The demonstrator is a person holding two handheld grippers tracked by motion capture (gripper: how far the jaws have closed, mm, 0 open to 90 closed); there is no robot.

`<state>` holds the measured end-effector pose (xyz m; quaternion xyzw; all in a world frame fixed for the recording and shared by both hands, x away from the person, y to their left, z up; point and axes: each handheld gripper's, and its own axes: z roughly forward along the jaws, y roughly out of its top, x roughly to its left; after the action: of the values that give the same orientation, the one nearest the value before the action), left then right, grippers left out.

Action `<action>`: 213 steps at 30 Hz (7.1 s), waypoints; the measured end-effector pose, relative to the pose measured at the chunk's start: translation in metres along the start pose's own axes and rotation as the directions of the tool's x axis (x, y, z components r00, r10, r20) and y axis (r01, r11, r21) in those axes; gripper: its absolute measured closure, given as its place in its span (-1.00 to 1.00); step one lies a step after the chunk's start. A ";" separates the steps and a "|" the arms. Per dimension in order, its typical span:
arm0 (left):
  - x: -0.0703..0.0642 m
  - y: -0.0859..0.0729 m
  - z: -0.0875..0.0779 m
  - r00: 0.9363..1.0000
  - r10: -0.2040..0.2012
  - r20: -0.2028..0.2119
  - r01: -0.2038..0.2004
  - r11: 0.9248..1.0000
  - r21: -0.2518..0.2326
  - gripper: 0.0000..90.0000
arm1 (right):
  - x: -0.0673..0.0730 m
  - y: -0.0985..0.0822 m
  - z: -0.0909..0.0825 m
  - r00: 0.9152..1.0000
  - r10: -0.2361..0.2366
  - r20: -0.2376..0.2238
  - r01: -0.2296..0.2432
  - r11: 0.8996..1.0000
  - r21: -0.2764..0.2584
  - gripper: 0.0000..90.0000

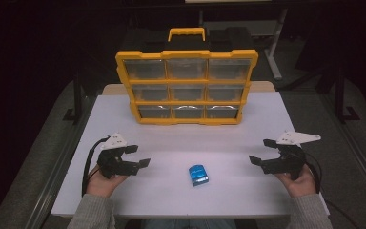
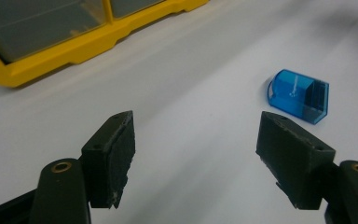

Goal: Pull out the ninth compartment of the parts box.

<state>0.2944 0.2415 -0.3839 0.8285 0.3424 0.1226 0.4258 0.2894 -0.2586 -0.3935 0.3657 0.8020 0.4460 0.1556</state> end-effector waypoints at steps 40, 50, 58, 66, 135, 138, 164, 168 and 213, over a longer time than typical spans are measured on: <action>-0.027 0.094 0.126 0.955 -0.089 0.282 0.094 0.996 -0.006 -0.32 | 0.001 -0.001 0.000 1.000 -0.004 -0.013 0.004 1.000 0.005 -0.69; -0.030 0.115 0.155 0.953 -0.142 0.268 0.146 0.989 0.004 -0.18 | 0.000 0.000 0.002 1.000 -0.011 -0.019 0.011 1.000 0.002 -0.69; -0.029 0.126 0.177 0.902 -0.318 0.291 0.336 0.942 -0.012 -0.12 | 0.000 0.000 0.001 1.000 -0.007 -0.024 0.007 1.000 -0.004 -0.69; -0.025 0.128 0.198 0.852 -0.437 0.287 0.475 0.877 -0.075 -0.01 | -0.001 0.000 0.001 1.000 -0.006 -0.028 0.006 1.000 -0.006 -0.69; -0.044 0.096 0.226 0.626 -0.643 0.441 0.767 0.610 -0.200 0.72 | -0.003 -0.003 0.002 0.999 -0.019 -0.043 0.018 1.000 -0.011 -0.69; -0.047 0.094 0.223 0.624 -0.640 0.448 0.768 0.610 -0.196 0.72 | -0.003 -0.003 0.002 0.999 -0.017 -0.043 0.016 1.000 -0.007 -0.69; -0.060 0.089 0.206 0.730 -0.559 0.392 0.651 0.745 -0.149 0.61 | -0.002 -0.004 0.004 0.999 -0.022 -0.039 0.023 1.000 0.007 -0.69; -0.063 0.096 0.198 0.803 -0.471 0.366 0.542 0.832 -0.119 0.47 | -0.002 -0.004 0.003 0.999 -0.024 -0.038 0.025 1.000 0.005 -0.69; -0.048 0.194 0.207 0.875 0.365 0.318 -0.420 0.898 0.128 0.15 | 0.000 -0.003 0.005 0.998 -0.033 -0.062 0.033 0.999 0.006 -0.69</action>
<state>0.4511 0.0022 -0.3518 0.9269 0.1115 0.0520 0.3545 0.2910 -0.2571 -0.3992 0.3391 0.8138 0.4517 0.1370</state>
